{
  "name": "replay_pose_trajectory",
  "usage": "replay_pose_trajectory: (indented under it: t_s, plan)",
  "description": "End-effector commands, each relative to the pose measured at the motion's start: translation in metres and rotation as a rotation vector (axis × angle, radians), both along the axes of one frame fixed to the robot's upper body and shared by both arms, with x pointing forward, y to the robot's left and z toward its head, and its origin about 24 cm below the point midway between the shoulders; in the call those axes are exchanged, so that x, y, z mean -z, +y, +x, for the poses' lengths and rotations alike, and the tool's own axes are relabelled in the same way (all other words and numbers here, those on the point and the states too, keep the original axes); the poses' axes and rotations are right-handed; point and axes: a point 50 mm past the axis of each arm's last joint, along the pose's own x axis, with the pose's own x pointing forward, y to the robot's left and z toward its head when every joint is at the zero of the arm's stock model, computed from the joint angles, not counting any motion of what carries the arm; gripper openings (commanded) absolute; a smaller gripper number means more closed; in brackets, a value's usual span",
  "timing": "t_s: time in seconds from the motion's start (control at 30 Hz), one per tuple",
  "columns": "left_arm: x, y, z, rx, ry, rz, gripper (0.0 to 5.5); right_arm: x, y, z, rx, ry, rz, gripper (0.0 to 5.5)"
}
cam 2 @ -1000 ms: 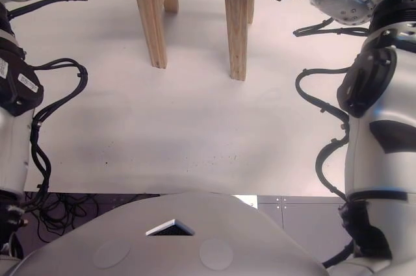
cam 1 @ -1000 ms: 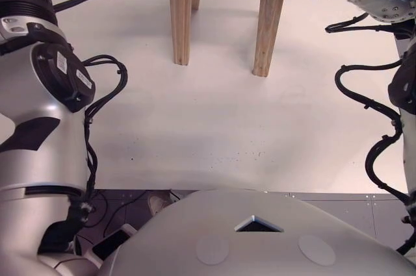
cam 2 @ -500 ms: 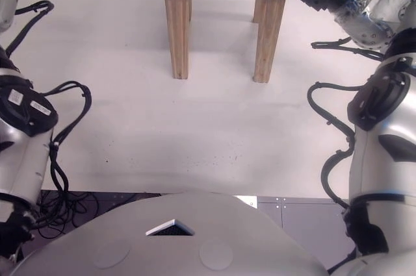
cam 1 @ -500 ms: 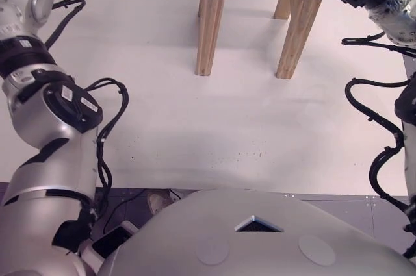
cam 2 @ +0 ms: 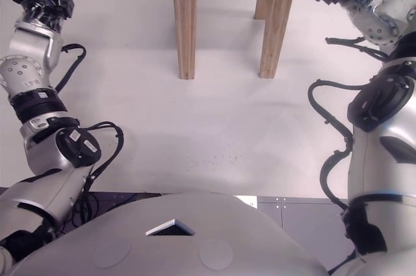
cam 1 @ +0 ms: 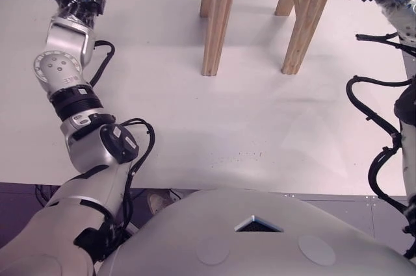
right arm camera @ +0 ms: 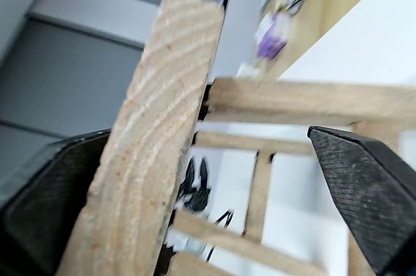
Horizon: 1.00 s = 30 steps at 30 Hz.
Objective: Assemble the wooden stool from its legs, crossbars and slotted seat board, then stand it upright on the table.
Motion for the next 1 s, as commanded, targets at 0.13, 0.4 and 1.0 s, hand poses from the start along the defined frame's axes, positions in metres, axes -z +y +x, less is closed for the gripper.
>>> replay_pose_trajectory:
  t_s: [0.13, 0.4, 1.0]
  plan:
    - [0.017, -0.011, -0.010, 0.003, 0.043, 0.106, 0.28, -0.002, -0.019, -0.013, 0.088, -0.046, -0.024, 5.27]
    - [0.044, -0.021, -0.034, -0.012, 0.119, 0.242, 0.00, 0.047, -0.022, -0.058, 0.620, -0.264, -0.567, 4.57]
    - [0.058, -0.077, -0.073, -0.127, -0.124, 0.832, 0.00, 0.095, 0.076, -0.109, 0.783, -0.421, -1.085, 1.58]
